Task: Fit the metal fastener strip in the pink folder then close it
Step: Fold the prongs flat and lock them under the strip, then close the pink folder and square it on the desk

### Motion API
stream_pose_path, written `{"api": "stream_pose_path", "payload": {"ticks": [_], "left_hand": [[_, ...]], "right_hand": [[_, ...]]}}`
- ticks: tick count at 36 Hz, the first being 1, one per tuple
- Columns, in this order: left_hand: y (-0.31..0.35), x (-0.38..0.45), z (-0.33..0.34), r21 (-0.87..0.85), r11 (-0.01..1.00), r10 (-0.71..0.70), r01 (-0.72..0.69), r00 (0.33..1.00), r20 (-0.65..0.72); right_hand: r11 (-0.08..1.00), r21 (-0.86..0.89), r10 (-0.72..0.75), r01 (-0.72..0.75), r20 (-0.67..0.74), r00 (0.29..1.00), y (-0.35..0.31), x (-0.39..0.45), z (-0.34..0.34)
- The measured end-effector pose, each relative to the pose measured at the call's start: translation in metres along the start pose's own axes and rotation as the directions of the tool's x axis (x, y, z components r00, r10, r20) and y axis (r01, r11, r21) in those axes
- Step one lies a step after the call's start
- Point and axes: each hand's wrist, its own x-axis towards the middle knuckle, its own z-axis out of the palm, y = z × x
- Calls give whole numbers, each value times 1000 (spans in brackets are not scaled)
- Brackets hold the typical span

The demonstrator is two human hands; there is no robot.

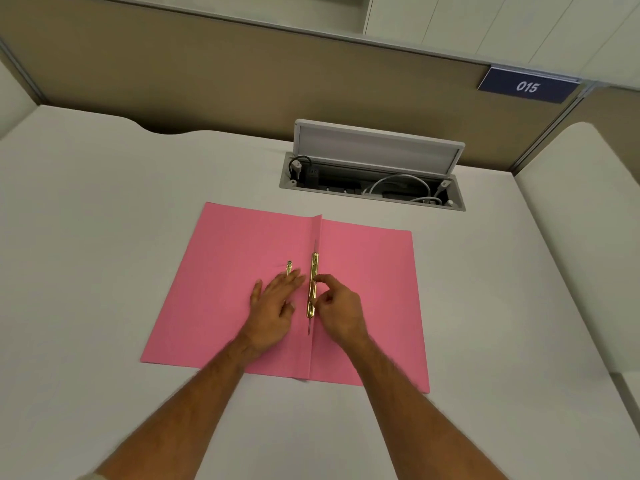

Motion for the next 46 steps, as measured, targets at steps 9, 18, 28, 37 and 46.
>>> {"api": "stream_pose_path", "payload": {"ticks": [9, 18, 28, 37, 46], "left_hand": [[-15, 12, -46, 105, 977, -168, 186, 972, -161], [-29, 14, -88, 330, 761, -474, 558, 826, -305], [-36, 7, -97, 205, 634, -665, 746, 661, -347], [-35, 15, -108, 60, 590, -749, 805, 573, -333], [-45, 9, -129, -191, 587, -803, 787, 535, -264]], "right_hand": [[919, -378, -49, 114, 179, 983, 15, 0, -3], [749, -607, -9, 266, 393, 920, 14, 1, -17], [691, -674, 11, 260, 369, 929, 9, -3, -10], [694, -677, 35, 246, 372, 927, 5, -3, -10], [702, -675, 61, 228, 376, 925, -1, -5, -11]]}}
